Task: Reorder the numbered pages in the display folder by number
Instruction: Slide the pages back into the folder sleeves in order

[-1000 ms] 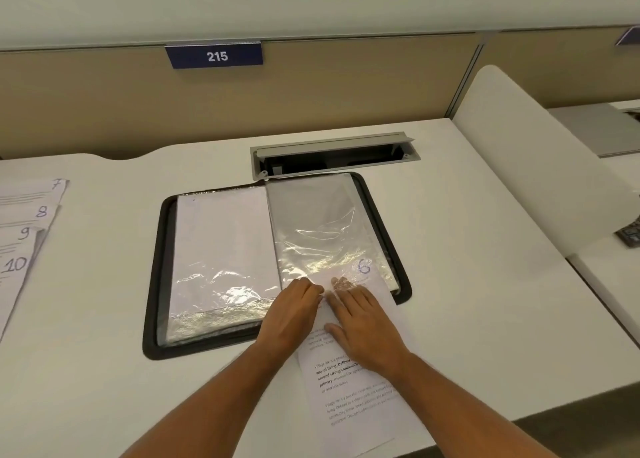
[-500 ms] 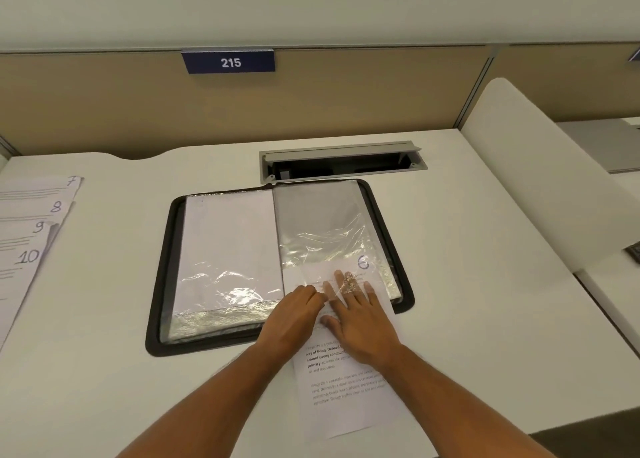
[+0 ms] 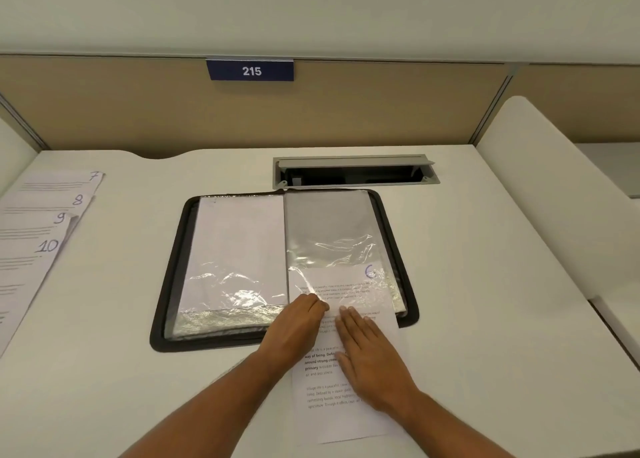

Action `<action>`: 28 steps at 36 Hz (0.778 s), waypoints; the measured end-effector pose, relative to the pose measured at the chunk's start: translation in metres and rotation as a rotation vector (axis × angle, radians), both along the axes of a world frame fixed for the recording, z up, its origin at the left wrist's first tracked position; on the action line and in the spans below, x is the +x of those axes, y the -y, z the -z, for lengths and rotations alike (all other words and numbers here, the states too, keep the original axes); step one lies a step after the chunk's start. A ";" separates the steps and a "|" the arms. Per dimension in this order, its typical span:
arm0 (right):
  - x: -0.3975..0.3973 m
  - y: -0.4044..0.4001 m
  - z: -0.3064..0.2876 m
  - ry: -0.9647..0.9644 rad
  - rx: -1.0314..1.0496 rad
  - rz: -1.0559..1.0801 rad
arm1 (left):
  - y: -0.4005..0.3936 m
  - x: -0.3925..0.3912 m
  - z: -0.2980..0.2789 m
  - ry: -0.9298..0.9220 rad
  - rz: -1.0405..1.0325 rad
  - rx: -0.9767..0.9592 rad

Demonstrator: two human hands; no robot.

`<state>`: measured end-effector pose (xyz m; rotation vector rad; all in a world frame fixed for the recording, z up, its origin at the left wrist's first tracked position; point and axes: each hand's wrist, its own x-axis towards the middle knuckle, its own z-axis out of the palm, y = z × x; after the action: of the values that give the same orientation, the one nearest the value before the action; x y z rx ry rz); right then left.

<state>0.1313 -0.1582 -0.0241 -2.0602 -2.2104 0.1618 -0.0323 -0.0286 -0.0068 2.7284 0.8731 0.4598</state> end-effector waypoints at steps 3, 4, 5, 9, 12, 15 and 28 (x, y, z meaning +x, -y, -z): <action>0.000 -0.003 0.001 -0.014 -0.059 0.014 | 0.001 -0.001 0.001 0.000 -0.008 -0.014; 0.000 -0.005 0.001 -0.022 -0.085 0.018 | 0.000 -0.001 0.002 0.004 -0.011 -0.019; 0.001 -0.008 0.001 -0.027 -0.106 0.022 | 0.000 -0.001 0.002 0.009 -0.014 -0.025; 0.002 -0.022 0.000 -0.057 -0.117 0.039 | -0.001 -0.001 0.003 -0.008 -0.025 -0.036; 0.004 -0.032 -0.004 -0.043 -0.097 0.035 | -0.001 -0.001 0.003 -0.003 -0.029 -0.035; 0.003 -0.042 -0.007 -0.057 -0.091 0.036 | 0.000 -0.002 0.000 -0.004 -0.036 -0.030; 0.008 -0.089 0.000 -0.041 -0.097 0.061 | 0.003 -0.006 -0.010 0.037 -0.027 -0.020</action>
<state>0.1391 -0.0692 -0.0242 -2.1499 -2.1539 0.3095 -0.0383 -0.0313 0.0034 2.6847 0.9008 0.5023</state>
